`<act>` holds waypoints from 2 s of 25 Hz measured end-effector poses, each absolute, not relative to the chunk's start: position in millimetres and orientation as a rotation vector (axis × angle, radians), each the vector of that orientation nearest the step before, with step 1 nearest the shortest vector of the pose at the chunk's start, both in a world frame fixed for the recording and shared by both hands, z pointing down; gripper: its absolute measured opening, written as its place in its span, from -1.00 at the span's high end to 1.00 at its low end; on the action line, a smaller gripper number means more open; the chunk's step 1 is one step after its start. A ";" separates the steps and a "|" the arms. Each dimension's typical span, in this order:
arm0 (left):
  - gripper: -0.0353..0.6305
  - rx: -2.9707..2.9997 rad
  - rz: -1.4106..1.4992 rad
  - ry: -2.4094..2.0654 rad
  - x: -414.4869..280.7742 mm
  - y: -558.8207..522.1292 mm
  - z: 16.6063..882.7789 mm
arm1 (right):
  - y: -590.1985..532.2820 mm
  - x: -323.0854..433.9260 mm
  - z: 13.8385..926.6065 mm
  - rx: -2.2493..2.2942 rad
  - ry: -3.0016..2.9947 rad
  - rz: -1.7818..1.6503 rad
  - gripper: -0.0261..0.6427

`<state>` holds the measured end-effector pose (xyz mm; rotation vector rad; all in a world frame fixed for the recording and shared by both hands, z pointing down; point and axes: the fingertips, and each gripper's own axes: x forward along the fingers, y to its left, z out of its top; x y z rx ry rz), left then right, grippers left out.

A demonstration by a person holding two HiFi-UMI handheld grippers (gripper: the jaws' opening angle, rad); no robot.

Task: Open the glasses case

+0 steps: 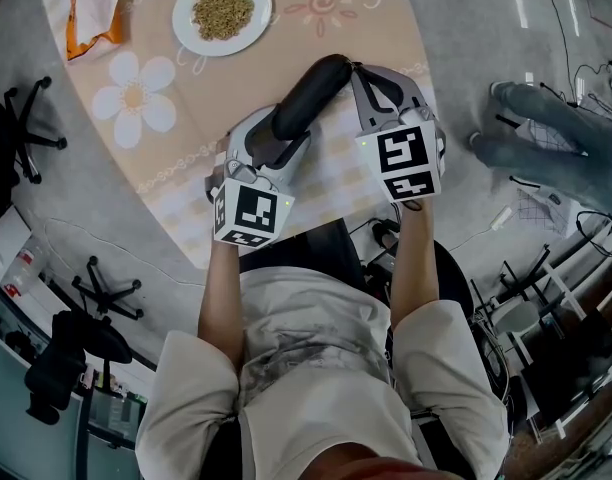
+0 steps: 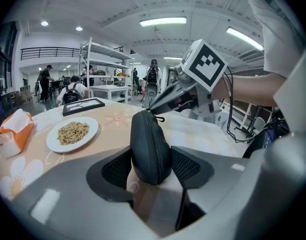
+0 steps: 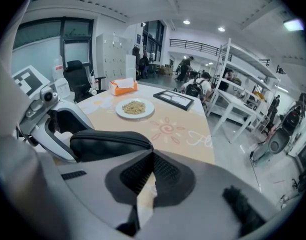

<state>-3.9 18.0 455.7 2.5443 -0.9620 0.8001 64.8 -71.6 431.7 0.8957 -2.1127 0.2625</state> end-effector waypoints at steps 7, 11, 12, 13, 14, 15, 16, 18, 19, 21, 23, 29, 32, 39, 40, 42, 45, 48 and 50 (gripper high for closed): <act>0.12 2.542 0.799 -0.962 -4.6 19.6 456.4 | -72.4 66.7 440.7 0.887 -2.102 0.287 0.88; 0.12 2.539 0.799 -0.962 -4.6 20.0 456.7 | -73.9 68.9 445.2 0.882 -2.100 0.299 0.88; 0.12 2.539 0.799 -0.962 -4.5 20.1 456.8 | -74.2 69.5 446.5 0.880 -2.099 0.301 0.88; 0.12 2.540 0.799 -0.963 -4.4 20.0 456.9 | -74.4 69.9 447.9 0.879 -2.098 0.304 0.88; 0.12 2.541 0.799 -0.963 -4.5 19.9 456.9 | -74.6 70.2 449.3 0.878 -2.096 0.307 0.88; 0.12 2.542 0.799 -0.964 -4.5 19.6 457.0 | -74.9 70.4 450.8 0.877 -2.095 0.310 0.88; 0.12 2.542 0.799 -0.965 -4.6 19.4 457.1 | -75.3 70.4 452.4 0.875 -2.094 0.312 0.88; 0.12 2.542 0.799 -0.965 -4.8 19.3 457.3 | -76.0 70.4 455.6 0.873 -2.090 0.316 0.88; 0.12 2.542 0.798 -0.966 -4.6 19.4 457.3 | -76.2 70.6 456.9 0.873 -2.088 0.317 0.88; 0.12 2.543 0.795 -0.968 -4.2 19.5 456.7 | -76.7 71.1 458.3 0.876 -2.087 0.320 0.88; 0.12 2.546 0.798 -0.973 -3.8 19.2 455.6 | -77.3 71.6 458.6 0.878 -2.087 0.315 0.88; 0.11 2.536 0.781 -0.979 -1.8 19.6 454.7 | -76.0 73.6 450.9 0.916 -2.074 0.174 0.87; 0.10 2.534 0.775 -0.986 -0.9 18.8 454.6 | -70.0 70.4 439.1 0.967 -2.144 0.211 0.87; 0.07 2.545 0.758 -0.996 1.9 19.4 451.0 | -60.1 35.2 389.0 0.992 -2.388 0.194 0.87; 0.07 2.544 0.757 -0.997 1.9 19.6 450.6 | -59.7 30.0 389.0 0.972 -2.402 0.198 0.87; 0.06 2.544 0.755 -0.997 2.2 20.4 449.1 | -59.2 24.0 397.4 0.932 -2.388 0.210 0.87; 0.08 2.553 0.746 -1.001 1.8 22.3 441.6 | -57.9 22.4 409.7 0.907 -2.371 0.256 0.87; 0.13 2.574 0.711 -1.027 -1.7 20.3 426.1 | -57.5 22.3 411.5 0.912 -2.387 0.287 0.87; 0.15 2.585 0.686 -1.055 -4.6 14.7 415.5 | -58.1 21.8 411.7 0.917 -2.398 0.298 0.87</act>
